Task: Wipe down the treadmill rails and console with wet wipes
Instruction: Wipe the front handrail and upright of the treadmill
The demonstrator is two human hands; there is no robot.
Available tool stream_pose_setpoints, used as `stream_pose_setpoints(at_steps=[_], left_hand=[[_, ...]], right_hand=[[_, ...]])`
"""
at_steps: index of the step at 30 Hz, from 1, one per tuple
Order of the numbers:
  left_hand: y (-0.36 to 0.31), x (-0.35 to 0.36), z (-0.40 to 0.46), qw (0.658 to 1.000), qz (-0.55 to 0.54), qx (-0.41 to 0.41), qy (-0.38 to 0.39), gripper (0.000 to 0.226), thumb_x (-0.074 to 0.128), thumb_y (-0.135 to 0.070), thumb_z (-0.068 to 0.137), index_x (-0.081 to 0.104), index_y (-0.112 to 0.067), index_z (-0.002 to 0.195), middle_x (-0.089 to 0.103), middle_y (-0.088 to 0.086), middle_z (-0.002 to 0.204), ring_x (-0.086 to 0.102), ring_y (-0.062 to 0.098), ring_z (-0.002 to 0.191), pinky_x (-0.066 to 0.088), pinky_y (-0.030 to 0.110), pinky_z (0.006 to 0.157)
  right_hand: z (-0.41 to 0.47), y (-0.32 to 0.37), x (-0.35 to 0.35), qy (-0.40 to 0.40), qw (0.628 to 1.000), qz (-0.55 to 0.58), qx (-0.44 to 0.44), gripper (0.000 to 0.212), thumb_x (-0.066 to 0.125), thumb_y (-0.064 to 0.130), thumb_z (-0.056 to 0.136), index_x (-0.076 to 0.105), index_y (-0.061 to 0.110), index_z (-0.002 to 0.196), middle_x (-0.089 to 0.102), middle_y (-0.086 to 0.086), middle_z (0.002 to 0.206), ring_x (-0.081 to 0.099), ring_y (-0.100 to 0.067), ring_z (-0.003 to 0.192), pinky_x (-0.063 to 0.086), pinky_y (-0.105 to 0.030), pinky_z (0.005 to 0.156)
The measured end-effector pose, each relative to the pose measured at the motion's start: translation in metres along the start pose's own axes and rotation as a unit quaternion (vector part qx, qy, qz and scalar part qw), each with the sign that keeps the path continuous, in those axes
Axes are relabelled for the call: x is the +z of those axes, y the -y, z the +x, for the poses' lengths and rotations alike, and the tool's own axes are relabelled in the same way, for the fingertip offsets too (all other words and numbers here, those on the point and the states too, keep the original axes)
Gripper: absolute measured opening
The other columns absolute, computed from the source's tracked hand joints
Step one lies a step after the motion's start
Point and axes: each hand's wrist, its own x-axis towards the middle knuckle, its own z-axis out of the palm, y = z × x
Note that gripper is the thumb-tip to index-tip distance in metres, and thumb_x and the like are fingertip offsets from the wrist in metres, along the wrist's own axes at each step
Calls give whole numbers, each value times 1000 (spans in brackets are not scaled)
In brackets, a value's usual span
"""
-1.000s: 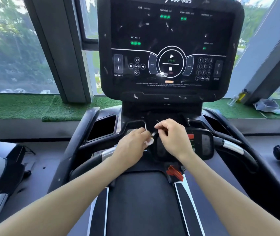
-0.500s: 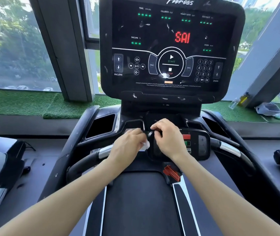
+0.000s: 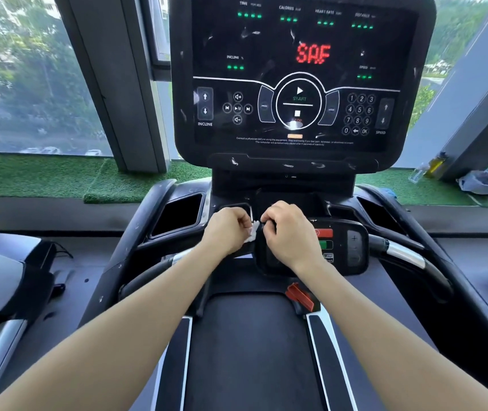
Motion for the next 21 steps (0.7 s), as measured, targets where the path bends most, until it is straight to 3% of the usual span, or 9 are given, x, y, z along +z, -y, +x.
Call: stream_pose_setpoints(at_steps=[5, 10, 13, 18, 21], left_hand=[[9, 10, -26, 982, 107, 146, -44, 9, 53, -8, 87, 58, -15, 85, 48, -7, 86, 46, 15, 84, 44, 36, 66], [6, 6, -1, 997, 39, 59, -20, 13, 53, -9, 88, 60, -16, 80, 61, 0, 88, 57, 23, 88, 48, 35, 76], [0, 2, 13, 998, 51, 12, 15, 21, 52, -13, 90, 59, -22, 73, 68, 2, 91, 62, 23, 88, 50, 32, 77], [15, 5, -15, 986, 51, 156, -19, 5, 57, -6, 85, 61, -9, 86, 57, 1, 88, 53, 20, 82, 42, 33, 70], [17, 5, -7, 986, 45, 156, -22, 6, 56, -7, 87, 61, -11, 86, 55, -3, 85, 50, 18, 80, 41, 32, 71]], right_hand=[[0, 2, 2, -12, 1000, -21, 4, 20, 46, 11, 89, 66, 8, 92, 62, 1, 101, 50, -18, 93, 42, -29, 65], [-3, 3, 2, -13, 999, -36, -6, 21, 44, 12, 90, 65, 9, 92, 61, 1, 101, 50, -18, 93, 38, -27, 63], [-3, 3, 3, -14, 999, -41, -3, 20, 44, 12, 90, 64, 9, 92, 60, 1, 101, 49, -18, 93, 42, -29, 65], [-4, 2, 6, -25, 999, -40, -4, 18, 46, 12, 89, 64, 9, 90, 60, 1, 99, 49, -18, 92, 42, -30, 62], [-3, 2, 7, -32, 998, -45, -4, 17, 46, 12, 89, 63, 8, 88, 59, 0, 96, 49, -18, 90, 36, -28, 59]])
